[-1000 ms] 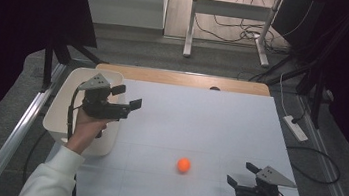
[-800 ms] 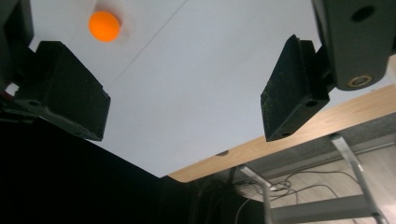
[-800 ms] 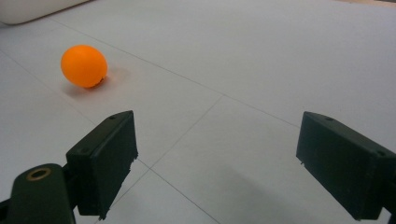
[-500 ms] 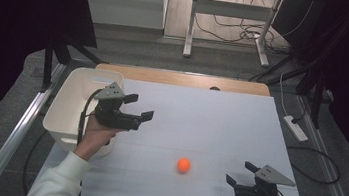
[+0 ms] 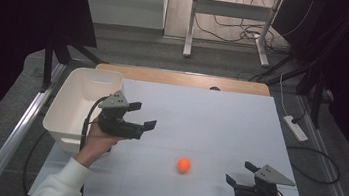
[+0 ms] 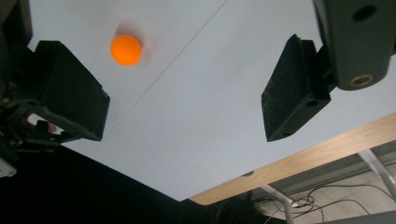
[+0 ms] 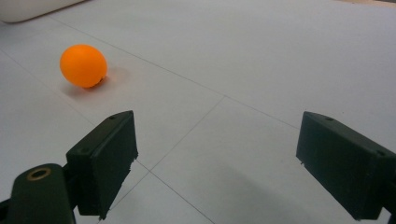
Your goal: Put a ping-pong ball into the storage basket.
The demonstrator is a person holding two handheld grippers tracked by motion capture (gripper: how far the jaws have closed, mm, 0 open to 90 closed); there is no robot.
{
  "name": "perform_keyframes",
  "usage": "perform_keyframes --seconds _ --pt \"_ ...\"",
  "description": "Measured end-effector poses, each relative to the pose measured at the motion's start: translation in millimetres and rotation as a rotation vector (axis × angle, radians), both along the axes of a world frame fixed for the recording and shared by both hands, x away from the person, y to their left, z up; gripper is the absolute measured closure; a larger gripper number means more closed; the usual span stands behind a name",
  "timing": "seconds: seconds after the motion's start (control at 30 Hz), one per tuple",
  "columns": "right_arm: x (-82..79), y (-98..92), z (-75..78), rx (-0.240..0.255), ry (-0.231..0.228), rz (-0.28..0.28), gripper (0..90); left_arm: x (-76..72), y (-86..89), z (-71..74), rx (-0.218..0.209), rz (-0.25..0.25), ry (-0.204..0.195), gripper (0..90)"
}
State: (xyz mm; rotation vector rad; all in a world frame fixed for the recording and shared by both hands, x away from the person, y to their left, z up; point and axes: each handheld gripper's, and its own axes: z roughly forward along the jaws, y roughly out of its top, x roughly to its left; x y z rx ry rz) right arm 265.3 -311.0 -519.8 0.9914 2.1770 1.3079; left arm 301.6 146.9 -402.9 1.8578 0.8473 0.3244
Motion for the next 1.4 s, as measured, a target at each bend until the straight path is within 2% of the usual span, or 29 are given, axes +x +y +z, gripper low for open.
perform_keyframes --seconds 0.27,0.43,0.63,1.1,1.4 --pt "-0.1 -2.8 -0.1 0.004 -0.001 -0.010 12.1 -1.0 -4.3 -6.7 0.003 -0.016 0.017 16.2" --pt "0.1 -2.7 0.1 -0.006 -0.002 -0.009 12.1 -1.0 -10.1 -9.2 0.033 -0.038 0.022 16.1" --pt "0.3 -2.8 -0.1 -0.006 -0.001 -0.011 12.1 -1.3 -13.2 -12.4 0.037 -0.050 0.035 16.0" --pt "0.3 -1.6 -0.5 -0.011 0.000 -0.004 12.1 -2.3 -34.1 -33.7 0.047 -0.102 0.079 15.9" --pt "0.7 -1.1 -0.9 -0.014 0.000 0.001 12.1 -4.6 -43.3 -40.1 0.077 -0.123 0.094 15.8"
